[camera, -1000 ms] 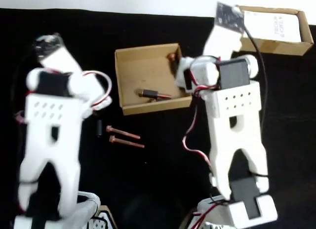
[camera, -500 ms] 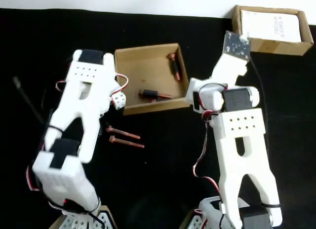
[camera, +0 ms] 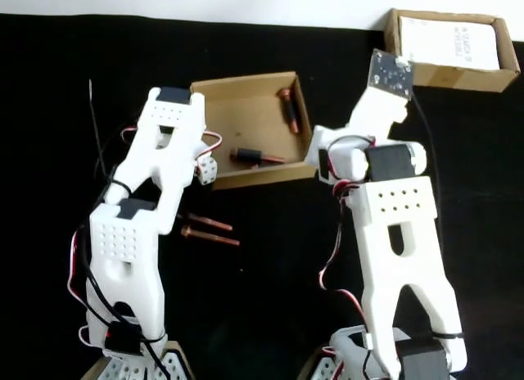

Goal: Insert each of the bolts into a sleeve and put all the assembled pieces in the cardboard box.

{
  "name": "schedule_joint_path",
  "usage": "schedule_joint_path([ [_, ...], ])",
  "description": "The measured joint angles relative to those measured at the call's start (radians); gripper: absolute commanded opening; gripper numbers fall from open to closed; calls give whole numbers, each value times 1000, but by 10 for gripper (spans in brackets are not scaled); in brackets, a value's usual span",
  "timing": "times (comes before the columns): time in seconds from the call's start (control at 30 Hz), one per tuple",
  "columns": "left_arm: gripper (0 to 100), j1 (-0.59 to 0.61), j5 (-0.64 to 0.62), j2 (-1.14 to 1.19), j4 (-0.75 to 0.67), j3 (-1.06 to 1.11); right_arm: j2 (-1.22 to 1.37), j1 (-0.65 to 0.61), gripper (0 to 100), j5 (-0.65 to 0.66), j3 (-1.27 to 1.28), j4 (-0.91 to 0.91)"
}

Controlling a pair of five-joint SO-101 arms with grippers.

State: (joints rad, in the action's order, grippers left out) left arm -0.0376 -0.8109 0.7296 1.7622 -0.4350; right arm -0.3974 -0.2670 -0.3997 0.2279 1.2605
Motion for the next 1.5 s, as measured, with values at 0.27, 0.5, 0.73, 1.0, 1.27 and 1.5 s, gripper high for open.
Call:
schedule_joint_path([
  [0.27, 117, 0, 0, 51, 3, -32, 8, 0, 6, 2, 0, 0],
  [0.5, 119, 0, 2, 58, 3, -32, 8, 0, 6, 34, 0, 0],
  [0.73, 120, 0, 2, 57, 3, -3, 8, 0, 6, 37, 0, 0],
  [1.0, 168, -2, 2, 61, -3, 68, 8, 0, 6, 38, 0, 0],
  [1.27, 118, 11, 15, 64, -3, 83, 8, 0, 6, 63, 0, 0],
  [1.5, 8, 8, 20, 68, -78, 81, 8, 0, 6, 63, 0, 0],
])
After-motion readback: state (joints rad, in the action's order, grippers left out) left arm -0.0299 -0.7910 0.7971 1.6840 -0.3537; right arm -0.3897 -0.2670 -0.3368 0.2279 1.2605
